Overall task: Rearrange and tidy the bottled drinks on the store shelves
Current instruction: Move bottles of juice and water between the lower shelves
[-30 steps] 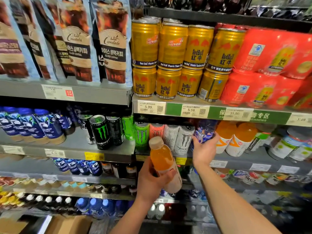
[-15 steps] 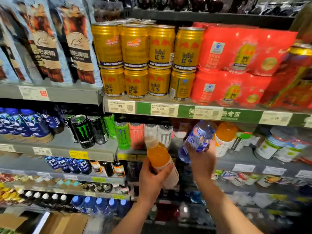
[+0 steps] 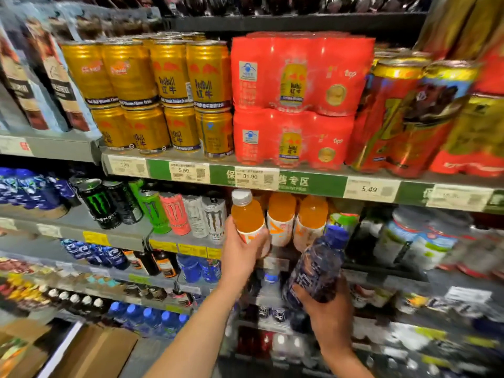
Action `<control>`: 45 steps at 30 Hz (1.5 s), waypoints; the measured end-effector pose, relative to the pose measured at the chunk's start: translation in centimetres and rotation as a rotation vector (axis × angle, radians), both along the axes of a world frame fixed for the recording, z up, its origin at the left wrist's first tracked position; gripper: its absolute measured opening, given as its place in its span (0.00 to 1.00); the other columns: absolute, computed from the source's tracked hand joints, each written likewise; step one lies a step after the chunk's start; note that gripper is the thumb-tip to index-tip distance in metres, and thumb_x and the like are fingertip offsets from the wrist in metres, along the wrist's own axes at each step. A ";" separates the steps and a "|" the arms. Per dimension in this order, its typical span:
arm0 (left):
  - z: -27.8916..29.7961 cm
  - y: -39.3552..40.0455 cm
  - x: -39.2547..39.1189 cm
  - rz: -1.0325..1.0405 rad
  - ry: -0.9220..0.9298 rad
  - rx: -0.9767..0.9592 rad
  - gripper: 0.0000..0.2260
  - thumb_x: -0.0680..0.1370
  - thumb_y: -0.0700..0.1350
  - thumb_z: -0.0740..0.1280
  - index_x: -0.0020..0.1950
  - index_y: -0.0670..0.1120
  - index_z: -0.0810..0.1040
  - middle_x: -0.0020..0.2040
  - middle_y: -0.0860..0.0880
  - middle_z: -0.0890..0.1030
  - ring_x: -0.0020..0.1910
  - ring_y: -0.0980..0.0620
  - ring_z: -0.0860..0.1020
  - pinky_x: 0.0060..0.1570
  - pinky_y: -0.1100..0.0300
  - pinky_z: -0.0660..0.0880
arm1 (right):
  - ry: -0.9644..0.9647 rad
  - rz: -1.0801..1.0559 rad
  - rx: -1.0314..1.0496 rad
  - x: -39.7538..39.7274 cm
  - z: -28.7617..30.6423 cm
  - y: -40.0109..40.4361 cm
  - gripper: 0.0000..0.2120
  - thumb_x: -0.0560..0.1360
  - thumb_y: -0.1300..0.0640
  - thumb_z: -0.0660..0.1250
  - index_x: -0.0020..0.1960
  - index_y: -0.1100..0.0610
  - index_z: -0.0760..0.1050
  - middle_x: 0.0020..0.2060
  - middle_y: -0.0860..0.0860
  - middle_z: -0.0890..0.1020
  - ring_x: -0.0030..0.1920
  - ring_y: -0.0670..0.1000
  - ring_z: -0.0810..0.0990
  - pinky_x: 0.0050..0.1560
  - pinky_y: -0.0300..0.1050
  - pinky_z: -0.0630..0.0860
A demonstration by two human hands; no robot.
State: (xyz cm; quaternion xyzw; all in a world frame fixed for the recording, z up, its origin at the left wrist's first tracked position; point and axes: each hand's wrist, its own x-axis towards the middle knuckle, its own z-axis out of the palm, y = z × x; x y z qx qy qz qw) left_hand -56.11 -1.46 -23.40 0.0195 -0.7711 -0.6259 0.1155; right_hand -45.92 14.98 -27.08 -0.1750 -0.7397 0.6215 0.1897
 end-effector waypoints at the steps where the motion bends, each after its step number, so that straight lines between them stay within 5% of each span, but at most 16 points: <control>1: 0.3 0.3 -0.3 0.007 0.004 -0.015 0.23 0.75 0.45 0.75 0.65 0.55 0.68 0.54 0.64 0.79 0.50 0.72 0.77 0.49 0.73 0.71 | 0.002 0.021 -0.015 0.1 0.1 0.5 0.27 0.62 0.64 0.83 0.52 0.46 0.74 0.46 0.39 0.81 0.42 0.27 0.78 0.41 0.21 0.70; 4: 0.2 0.7 -1.5 0.020 0.004 -0.093 0.25 0.75 0.46 0.75 0.68 0.51 0.68 0.54 0.61 0.77 0.52 0.64 0.77 0.48 0.74 0.69 | -0.006 0.076 -0.007 0.0 -0.5 1.8 0.26 0.61 0.63 0.83 0.51 0.46 0.75 0.46 0.41 0.83 0.43 0.31 0.80 0.43 0.25 0.72; 8: -0.1 1.0 -3.0 0.034 0.002 -0.148 0.26 0.75 0.47 0.75 0.69 0.50 0.68 0.59 0.54 0.79 0.57 0.55 0.78 0.55 0.62 0.72 | -0.041 0.144 -0.028 0.0 -1.8 3.0 0.29 0.61 0.60 0.84 0.58 0.48 0.77 0.49 0.47 0.86 0.49 0.46 0.85 0.53 0.49 0.79; 14: -1.7 1.0 -4.4 0.088 -0.055 -0.153 0.28 0.73 0.46 0.77 0.69 0.49 0.68 0.61 0.51 0.79 0.59 0.52 0.78 0.61 0.53 0.75 | -0.006 0.206 -0.073 0.3 -0.7 3.5 0.27 0.64 0.68 0.80 0.58 0.50 0.78 0.46 0.45 0.87 0.46 0.41 0.85 0.49 0.35 0.79; 20: -2.7 0.6 -4.1 0.145 -0.092 -0.137 0.32 0.73 0.49 0.77 0.72 0.47 0.65 0.62 0.52 0.79 0.59 0.52 0.78 0.60 0.56 0.75 | -0.025 0.223 -0.130 0.3 -0.9 3.3 0.29 0.64 0.70 0.79 0.60 0.50 0.77 0.50 0.45 0.86 0.50 0.45 0.85 0.53 0.43 0.78; 23: -3.1 0.5 -2.6 0.206 -0.086 -0.150 0.27 0.72 0.47 0.78 0.65 0.49 0.69 0.57 0.53 0.80 0.55 0.54 0.80 0.53 0.61 0.76 | -0.019 0.212 -0.083 0.3 -1.2 2.8 0.29 0.64 0.69 0.80 0.59 0.48 0.78 0.50 0.46 0.86 0.51 0.47 0.85 0.55 0.47 0.78; 28: -2.7 0.7 1.6 0.332 -0.005 -0.093 0.14 0.75 0.46 0.74 0.57 0.51 0.74 0.50 0.52 0.79 0.49 0.52 0.79 0.50 0.57 0.77 | -0.082 0.191 0.005 0.7 -2.0 2.0 0.27 0.63 0.56 0.83 0.58 0.46 0.76 0.49 0.45 0.85 0.48 0.45 0.85 0.53 0.53 0.81; 32: -2.5 0.8 5.6 -0.010 -0.046 0.054 0.05 0.78 0.43 0.71 0.54 0.47 0.80 0.44 0.51 0.83 0.43 0.57 0.80 0.46 0.64 0.76 | -0.157 0.216 0.013 0.9 -1.9 0.1 0.27 0.62 0.55 0.83 0.55 0.44 0.74 0.49 0.43 0.85 0.46 0.39 0.84 0.50 0.43 0.80; 35: -3.8 0.2 7.6 -0.315 -0.219 0.087 0.13 0.72 0.49 0.78 0.54 0.52 0.79 0.44 0.55 0.85 0.44 0.59 0.82 0.47 0.63 0.78 | -0.217 0.270 -0.021 1.5 -1.9 -1.7 0.27 0.62 0.58 0.83 0.56 0.46 0.75 0.49 0.44 0.85 0.49 0.41 0.84 0.49 0.39 0.78; 37: -5.5 -1.0 8.5 -0.380 -0.312 0.009 0.21 0.65 0.55 0.80 0.54 0.55 0.78 0.44 0.58 0.84 0.44 0.62 0.82 0.48 0.65 0.78 | -0.265 0.296 0.004 2.2 -2.7 -2.9 0.28 0.63 0.57 0.83 0.58 0.48 0.76 0.50 0.44 0.86 0.51 0.42 0.84 0.51 0.42 0.79; 45: -10.0 -7.4 10.0 -0.388 -0.509 0.048 0.24 0.62 0.47 0.84 0.55 0.48 0.81 0.46 0.52 0.87 0.46 0.59 0.85 0.50 0.62 0.80 | -0.412 0.432 0.084 4.0 -5.7 -9.1 0.29 0.64 0.61 0.81 0.57 0.41 0.73 0.48 0.39 0.84 0.49 0.34 0.82 0.50 0.34 0.78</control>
